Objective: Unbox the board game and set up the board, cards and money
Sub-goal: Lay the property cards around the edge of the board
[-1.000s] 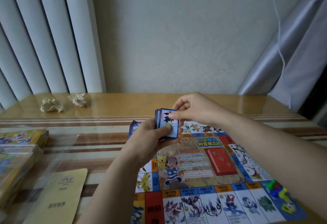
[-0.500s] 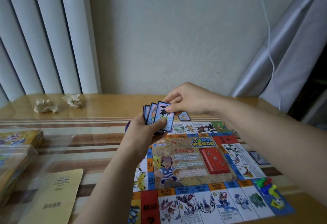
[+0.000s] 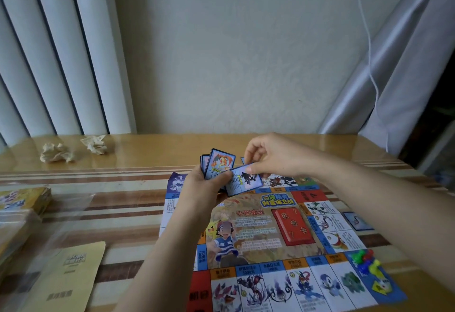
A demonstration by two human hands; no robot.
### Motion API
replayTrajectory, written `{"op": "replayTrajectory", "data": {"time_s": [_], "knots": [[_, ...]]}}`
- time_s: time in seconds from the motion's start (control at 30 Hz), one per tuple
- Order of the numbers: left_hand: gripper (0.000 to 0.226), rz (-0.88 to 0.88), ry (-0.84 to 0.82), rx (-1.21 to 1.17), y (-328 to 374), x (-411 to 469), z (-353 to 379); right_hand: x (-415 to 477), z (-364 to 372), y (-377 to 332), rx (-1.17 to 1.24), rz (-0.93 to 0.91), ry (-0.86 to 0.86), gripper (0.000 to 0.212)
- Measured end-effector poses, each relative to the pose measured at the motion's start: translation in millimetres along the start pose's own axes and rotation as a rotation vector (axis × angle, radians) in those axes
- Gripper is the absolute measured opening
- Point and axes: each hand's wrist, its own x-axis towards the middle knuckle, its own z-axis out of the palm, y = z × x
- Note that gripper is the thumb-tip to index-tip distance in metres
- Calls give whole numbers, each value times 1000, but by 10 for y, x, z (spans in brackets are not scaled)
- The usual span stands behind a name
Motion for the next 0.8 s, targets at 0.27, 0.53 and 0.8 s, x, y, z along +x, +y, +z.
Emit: {"op": "replayTrajectory", "data": {"time_s": [0.27,0.53,0.8], "knots": [[11,3,166,-352,-41,183,381,265,-450,816,383,235,141,14],[7,-71,168,-447,-108,355,369,724,-58,1679,336,500,517,16],[7,-79,184,-448,-147,411,303,940,87,1780,138,483,425,16]]}}
